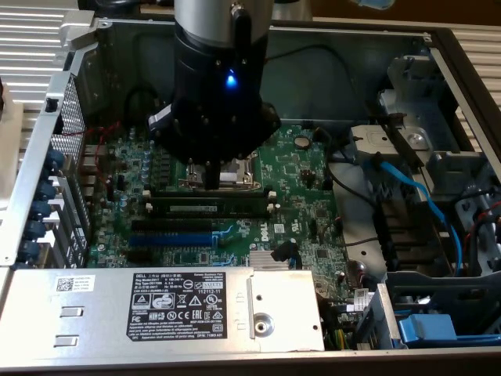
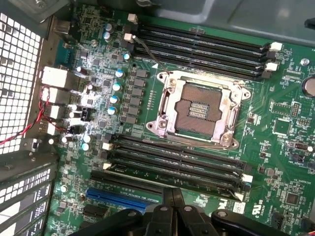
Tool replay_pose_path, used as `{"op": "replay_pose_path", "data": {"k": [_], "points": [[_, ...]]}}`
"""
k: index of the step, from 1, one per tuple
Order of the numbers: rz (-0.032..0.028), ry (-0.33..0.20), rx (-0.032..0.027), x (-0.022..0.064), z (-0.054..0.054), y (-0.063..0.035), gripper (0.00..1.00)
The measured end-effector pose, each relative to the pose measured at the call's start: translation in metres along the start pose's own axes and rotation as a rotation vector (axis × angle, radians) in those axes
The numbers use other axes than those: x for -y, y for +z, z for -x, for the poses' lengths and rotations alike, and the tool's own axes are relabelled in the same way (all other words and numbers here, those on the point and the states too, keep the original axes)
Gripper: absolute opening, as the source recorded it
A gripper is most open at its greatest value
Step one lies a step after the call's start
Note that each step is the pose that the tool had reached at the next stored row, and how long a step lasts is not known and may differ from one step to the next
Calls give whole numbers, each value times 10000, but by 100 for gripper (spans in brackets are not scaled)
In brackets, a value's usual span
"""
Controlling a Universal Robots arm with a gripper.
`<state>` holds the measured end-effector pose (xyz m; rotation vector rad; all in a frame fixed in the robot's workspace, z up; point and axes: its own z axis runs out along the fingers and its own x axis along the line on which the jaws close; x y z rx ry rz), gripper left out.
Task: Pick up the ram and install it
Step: 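Press down the ram until it locks into place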
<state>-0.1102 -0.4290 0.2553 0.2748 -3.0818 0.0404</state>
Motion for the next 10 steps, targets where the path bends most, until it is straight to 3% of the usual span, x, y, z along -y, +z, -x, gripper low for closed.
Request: {"op": "replay_pose_path", "data": {"k": [4,10], "points": [[-31,349,-19,0,-1,-22,10],[-26,952,-36,1,-1,-24,10]]}}
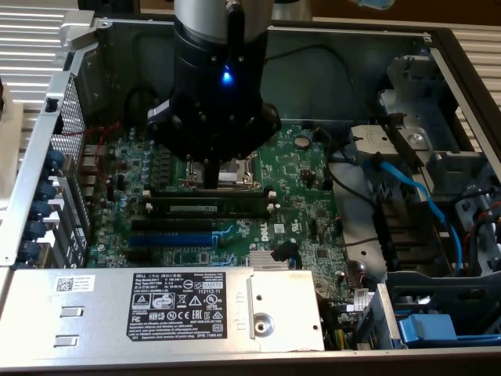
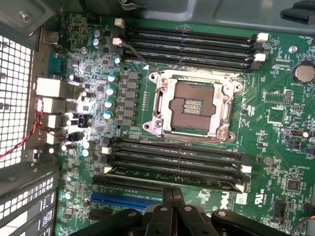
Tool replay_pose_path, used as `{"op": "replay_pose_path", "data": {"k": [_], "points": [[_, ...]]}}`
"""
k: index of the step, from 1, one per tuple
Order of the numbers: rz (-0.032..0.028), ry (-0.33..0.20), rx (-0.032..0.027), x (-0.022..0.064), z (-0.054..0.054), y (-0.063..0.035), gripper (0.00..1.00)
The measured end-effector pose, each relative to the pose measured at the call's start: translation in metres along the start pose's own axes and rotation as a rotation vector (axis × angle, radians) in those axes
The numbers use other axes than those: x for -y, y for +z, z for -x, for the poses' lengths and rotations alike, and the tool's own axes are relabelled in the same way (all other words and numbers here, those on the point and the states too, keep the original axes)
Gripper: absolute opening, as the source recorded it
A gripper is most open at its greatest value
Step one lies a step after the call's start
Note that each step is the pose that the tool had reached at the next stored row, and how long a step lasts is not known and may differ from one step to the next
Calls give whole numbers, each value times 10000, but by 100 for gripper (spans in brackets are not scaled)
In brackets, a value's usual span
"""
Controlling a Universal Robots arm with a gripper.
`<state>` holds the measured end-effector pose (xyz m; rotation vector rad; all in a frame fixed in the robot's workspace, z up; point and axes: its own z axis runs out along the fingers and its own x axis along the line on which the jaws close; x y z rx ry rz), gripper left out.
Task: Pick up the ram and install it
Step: 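Press down the ram until it locks into place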
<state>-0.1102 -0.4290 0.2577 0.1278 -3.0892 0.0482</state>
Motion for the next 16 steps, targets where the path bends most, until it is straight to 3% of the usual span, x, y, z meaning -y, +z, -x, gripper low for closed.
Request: {"op": "replay_pose_path", "data": {"k": [9,16], "points": [[7,856,-29,0,0,-7,10],[10,915,-33,1,5,-8,10]]}}
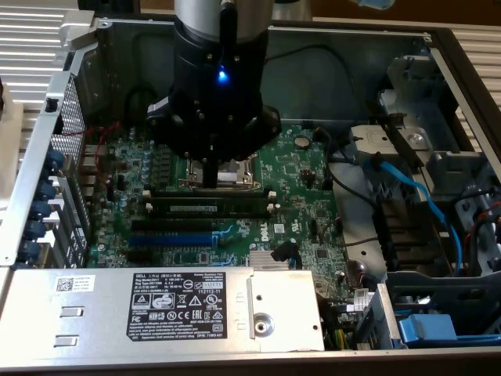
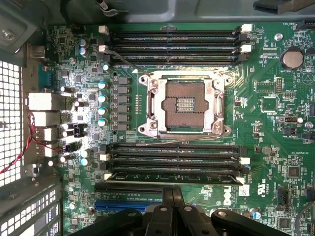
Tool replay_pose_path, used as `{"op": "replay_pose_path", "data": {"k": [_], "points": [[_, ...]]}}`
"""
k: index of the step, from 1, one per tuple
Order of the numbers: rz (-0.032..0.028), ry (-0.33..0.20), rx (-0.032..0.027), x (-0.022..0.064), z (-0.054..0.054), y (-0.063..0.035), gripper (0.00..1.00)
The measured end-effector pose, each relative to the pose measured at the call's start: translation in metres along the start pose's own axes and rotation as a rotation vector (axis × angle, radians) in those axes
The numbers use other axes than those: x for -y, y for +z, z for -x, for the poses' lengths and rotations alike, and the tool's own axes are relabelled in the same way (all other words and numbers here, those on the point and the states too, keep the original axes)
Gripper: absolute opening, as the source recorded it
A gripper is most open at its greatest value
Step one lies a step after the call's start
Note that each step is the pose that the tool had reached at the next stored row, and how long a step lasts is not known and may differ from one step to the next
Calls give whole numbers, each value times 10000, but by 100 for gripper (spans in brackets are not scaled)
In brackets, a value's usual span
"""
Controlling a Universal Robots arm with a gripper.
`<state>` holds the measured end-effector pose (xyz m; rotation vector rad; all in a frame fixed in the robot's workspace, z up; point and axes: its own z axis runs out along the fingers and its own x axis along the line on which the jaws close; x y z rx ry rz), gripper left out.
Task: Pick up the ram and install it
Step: 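Press down the ram until it locks into place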
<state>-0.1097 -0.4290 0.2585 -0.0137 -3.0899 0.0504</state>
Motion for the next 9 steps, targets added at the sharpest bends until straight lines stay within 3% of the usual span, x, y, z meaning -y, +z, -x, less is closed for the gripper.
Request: {"op": "replay_pose_path", "data": {"k": [9], "points": [[2,31,-2,-1,13,-4,10]]}}
